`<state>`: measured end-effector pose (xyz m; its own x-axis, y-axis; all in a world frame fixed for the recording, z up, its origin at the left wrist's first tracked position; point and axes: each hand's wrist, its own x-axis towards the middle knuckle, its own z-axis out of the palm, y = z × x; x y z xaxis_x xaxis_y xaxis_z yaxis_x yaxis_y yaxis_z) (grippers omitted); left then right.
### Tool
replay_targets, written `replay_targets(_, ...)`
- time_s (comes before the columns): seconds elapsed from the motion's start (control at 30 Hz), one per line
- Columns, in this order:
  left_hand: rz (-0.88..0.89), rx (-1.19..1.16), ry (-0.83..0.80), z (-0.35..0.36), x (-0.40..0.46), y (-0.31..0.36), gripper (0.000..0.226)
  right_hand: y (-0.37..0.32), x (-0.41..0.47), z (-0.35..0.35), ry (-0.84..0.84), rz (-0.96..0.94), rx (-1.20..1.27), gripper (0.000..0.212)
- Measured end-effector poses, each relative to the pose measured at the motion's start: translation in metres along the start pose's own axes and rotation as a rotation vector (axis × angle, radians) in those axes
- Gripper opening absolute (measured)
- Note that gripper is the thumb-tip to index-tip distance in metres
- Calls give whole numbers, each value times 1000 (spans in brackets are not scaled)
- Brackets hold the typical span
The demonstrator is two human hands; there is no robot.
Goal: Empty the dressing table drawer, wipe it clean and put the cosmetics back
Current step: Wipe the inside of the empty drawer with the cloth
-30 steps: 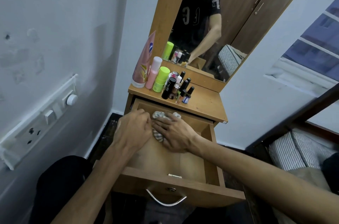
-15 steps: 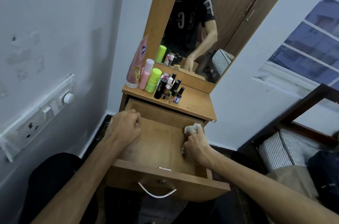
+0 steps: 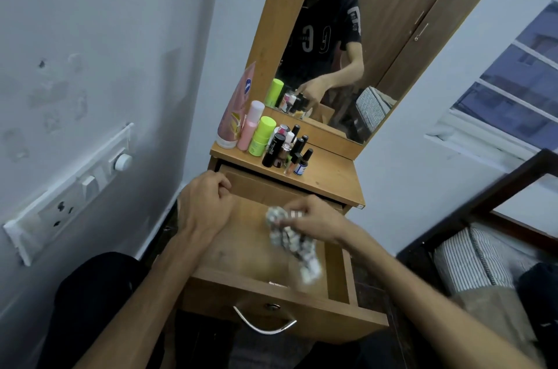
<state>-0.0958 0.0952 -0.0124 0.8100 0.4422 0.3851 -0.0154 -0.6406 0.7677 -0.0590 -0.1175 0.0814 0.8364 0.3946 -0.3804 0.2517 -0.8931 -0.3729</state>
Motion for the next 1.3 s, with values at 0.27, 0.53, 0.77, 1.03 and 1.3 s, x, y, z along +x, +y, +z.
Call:
replay_targets(0.27, -566, -341, 236, -12, 11, 4, 33, -58, 79, 85, 673, -132, 601, 37)
replay_targets(0.53, -711, -468, 401, -20, 15, 8, 34, -89, 115, 102, 506, -275, 133, 30)
replay_targets(0.77, -716, -651, 260, -30, 14, -1, 24, -96, 27, 86, 25, -471, 97, 14)
replay_targets(1.03, -549, -631, -55, -47, 1, 0, 23, -89, -11, 83, 63, -254, 645, 10)
replay_targets(1.3, -394, -449, -197, -48, -23, 14, 29, -83, -55, 94, 221, -507, 12, 25)
